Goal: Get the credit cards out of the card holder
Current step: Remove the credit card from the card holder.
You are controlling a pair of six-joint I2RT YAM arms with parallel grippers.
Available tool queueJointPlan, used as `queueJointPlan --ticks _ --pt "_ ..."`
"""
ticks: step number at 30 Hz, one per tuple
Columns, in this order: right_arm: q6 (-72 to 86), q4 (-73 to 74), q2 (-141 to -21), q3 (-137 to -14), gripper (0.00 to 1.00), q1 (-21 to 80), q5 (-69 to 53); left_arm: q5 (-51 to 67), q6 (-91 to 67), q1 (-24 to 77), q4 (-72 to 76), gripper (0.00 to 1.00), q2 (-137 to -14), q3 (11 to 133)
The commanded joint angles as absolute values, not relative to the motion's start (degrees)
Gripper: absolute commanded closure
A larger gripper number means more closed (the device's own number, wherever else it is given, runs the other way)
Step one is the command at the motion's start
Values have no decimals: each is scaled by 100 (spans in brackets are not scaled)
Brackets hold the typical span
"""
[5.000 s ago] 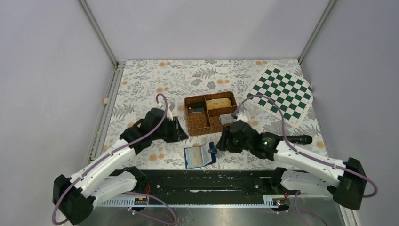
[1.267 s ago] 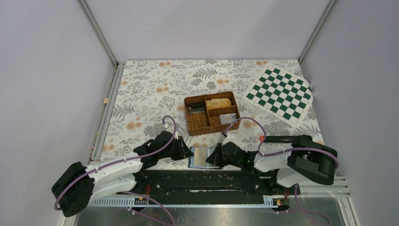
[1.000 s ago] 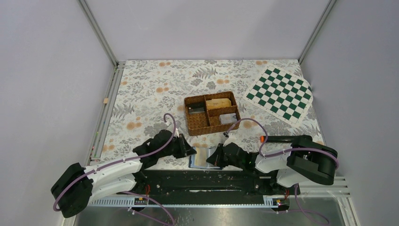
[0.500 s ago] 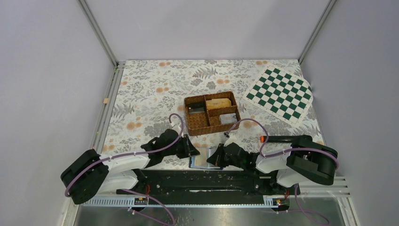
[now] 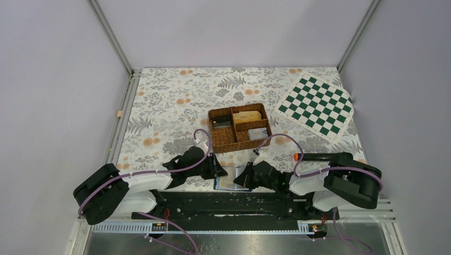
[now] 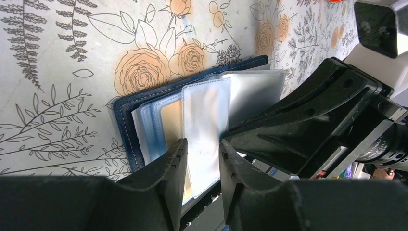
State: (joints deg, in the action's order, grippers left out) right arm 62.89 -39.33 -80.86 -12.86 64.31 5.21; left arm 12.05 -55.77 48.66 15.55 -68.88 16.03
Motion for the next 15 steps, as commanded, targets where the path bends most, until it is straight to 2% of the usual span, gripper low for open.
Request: queueJointPlan --ticks 1,15 --pt "6251 -3695 -8104 -1224 99 6379 558 851 -5450 4985 1678 68 -6915 1661" --pt "6255 -3757 -8115 -1167 100 6382 582 142 -5182 5217 618 64 -6414 1924"
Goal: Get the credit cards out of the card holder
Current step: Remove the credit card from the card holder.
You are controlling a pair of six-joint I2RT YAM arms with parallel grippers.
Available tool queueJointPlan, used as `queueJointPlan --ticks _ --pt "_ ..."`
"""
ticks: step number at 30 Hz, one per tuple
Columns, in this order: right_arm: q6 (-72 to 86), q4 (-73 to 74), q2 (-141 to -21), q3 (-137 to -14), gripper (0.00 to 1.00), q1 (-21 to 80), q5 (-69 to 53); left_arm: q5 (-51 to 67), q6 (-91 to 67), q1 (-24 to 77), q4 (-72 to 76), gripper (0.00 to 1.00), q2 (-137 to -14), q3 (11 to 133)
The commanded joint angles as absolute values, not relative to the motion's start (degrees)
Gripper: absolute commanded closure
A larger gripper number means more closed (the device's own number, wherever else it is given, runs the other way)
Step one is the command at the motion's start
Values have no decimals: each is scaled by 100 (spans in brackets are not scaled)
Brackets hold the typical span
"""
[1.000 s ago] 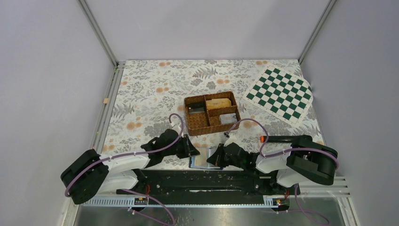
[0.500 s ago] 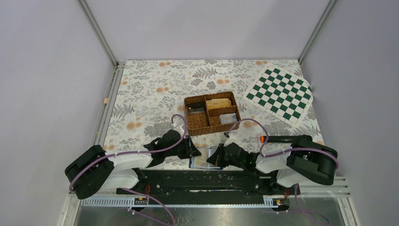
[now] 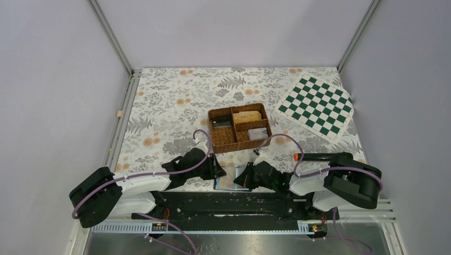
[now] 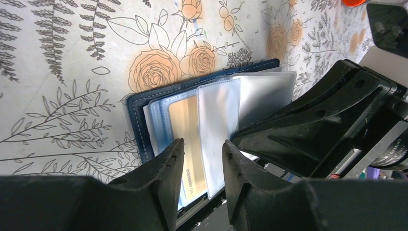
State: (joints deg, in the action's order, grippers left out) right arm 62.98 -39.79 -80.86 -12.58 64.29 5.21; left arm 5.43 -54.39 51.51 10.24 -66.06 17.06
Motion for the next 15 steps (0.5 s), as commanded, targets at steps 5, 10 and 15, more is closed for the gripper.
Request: queueJointPlan --ticks 5,10,15 --pt "6266 -3796 -8141 -1195 99 6385 549 468 -5299 5261 1053 64 -6459 1856" --pt "6232 -3723 -8108 -1234 99 6378 546 588 -5380 5371 1330 64 -6664 1900" --pt "6234 -3718 -8082 -1226 98 6379 509 682 -5401 5438 1540 64 -6857 1925"
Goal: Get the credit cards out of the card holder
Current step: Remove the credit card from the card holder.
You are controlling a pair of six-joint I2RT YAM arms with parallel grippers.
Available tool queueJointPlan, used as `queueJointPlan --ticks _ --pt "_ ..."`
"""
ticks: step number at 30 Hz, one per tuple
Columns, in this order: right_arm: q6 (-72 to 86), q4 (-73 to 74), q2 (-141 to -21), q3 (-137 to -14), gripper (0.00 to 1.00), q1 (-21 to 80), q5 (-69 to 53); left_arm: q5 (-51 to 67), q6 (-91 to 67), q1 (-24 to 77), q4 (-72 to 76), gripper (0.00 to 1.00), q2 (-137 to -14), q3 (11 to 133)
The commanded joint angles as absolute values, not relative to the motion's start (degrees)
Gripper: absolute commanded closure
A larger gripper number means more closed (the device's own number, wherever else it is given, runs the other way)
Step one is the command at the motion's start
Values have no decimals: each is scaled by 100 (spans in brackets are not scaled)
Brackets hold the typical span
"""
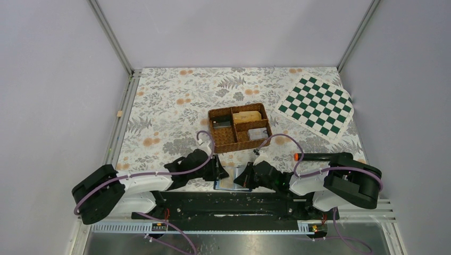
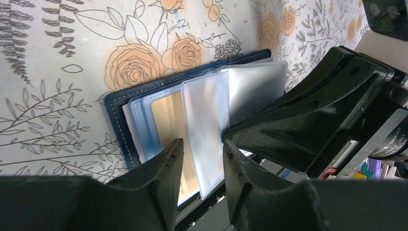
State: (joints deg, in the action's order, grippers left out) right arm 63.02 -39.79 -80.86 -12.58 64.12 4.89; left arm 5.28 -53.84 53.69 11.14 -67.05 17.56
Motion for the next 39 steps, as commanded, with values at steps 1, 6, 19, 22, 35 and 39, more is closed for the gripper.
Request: queueJointPlan --ticks 1,6,19,22,35,39 --pt "6234 -3709 -8064 -1222 98 6382 510 704 -5421 5448 1577 64 -6890 1931" --pt "6202 -3453 -7845 -1277 87 6377 531 766 -5479 5508 1643 65 -6893 2004" --pt "5844 -544 -4949 -1581 58 6378 1905 1082 -5460 5728 2020 64 -6906 2365" --pt "5834 -204 -4121 -1394 58 6374 2156 1170 -5493 5757 2282 64 -7191 2428" --pt "5478 365 -3000 -1367 71 6383 1807 1458 -5794 5924 3250 64 -8476 2929" --pt "5400 81 -3185 -1414 72 6383 1516 1388 -5699 5924 3032 64 -8407 3023"
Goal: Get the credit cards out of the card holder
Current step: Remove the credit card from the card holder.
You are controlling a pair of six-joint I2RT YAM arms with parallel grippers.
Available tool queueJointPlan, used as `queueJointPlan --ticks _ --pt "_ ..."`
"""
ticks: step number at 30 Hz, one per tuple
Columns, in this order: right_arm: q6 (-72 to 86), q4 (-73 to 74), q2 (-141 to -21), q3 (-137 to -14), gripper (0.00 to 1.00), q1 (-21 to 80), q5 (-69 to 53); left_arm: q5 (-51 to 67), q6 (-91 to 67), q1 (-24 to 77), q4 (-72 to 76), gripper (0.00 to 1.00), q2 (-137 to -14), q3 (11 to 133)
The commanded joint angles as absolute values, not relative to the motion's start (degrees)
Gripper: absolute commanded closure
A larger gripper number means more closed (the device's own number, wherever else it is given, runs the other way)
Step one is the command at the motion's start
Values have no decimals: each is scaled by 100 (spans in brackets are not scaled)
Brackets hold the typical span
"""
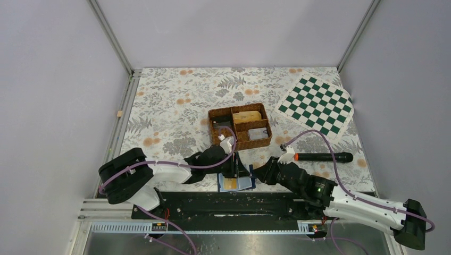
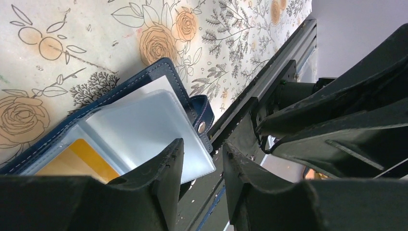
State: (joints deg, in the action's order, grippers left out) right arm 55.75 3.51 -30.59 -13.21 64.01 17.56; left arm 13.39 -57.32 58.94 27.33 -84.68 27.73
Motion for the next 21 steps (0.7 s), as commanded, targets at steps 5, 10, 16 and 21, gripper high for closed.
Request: queueJointPlan --ticks 5,10,16,21 --pt "5391 -589 -3580 -1473 73 6401 1100 1191 -5586 5928 2712 64 -8301 3092" --pt "5382 -1084 -4308 -1589 73 6665 1034 1154 -5603 5915 2635 63 -8443 3164" --pt "5457 -1470 -5119 -1598 72 6918 1213 1151 -5686 5897 2564 63 -8481 3199" --pt "5546 -1401 -5474 -1508 71 6952 1530 938 -5649 5813 2156 62 -8180 3235"
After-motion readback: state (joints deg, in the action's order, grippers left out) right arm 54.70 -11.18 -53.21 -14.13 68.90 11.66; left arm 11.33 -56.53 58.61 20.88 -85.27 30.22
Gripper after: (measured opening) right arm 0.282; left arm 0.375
